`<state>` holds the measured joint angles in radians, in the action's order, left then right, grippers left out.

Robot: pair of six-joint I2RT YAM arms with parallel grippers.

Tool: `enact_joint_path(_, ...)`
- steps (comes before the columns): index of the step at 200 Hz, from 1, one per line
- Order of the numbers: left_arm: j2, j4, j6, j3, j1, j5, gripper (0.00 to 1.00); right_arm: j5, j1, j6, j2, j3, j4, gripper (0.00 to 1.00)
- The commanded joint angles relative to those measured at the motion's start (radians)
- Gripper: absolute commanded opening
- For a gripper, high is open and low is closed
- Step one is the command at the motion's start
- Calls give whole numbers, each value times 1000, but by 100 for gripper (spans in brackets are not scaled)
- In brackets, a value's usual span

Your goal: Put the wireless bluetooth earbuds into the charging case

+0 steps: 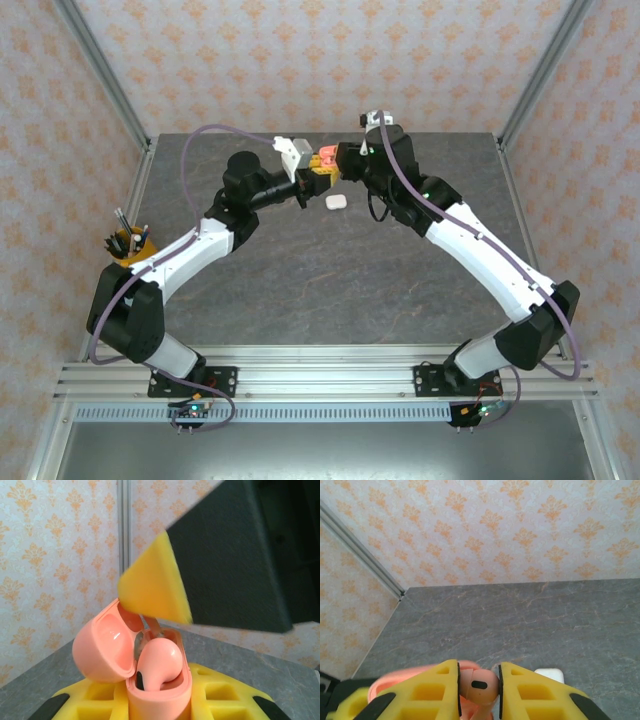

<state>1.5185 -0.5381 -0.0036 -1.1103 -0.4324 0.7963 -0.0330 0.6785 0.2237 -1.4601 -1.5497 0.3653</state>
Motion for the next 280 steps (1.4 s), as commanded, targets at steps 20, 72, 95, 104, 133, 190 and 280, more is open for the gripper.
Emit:
enact_joint_path(20,3,-91,-8,-57,-9,-22,0,29,4,-3,41,47,24,22)
enact_joint_path(72,11,-93,-12,-69,-9,-8,0,98,4,-76,38,46,19,22)
enact_joint_path(95,12,-86,-8,-73,-9,1,0,132,4,-113,32,39,24,23)
enact_joint_path(104,12,-84,-7,-71,-9,4,0,141,4,-128,28,32,32,23)
enact_joint_path(133,15,-87,-10,-74,-9,6,0,173,5,-162,16,9,59,25)
enact_joint_path(190,19,-88,-12,-73,-9,7,0,167,4,-167,-7,-27,87,28)
enact_joint_path(280,17,-89,-10,-65,-9,7,0,68,4,-140,-22,-94,118,39)
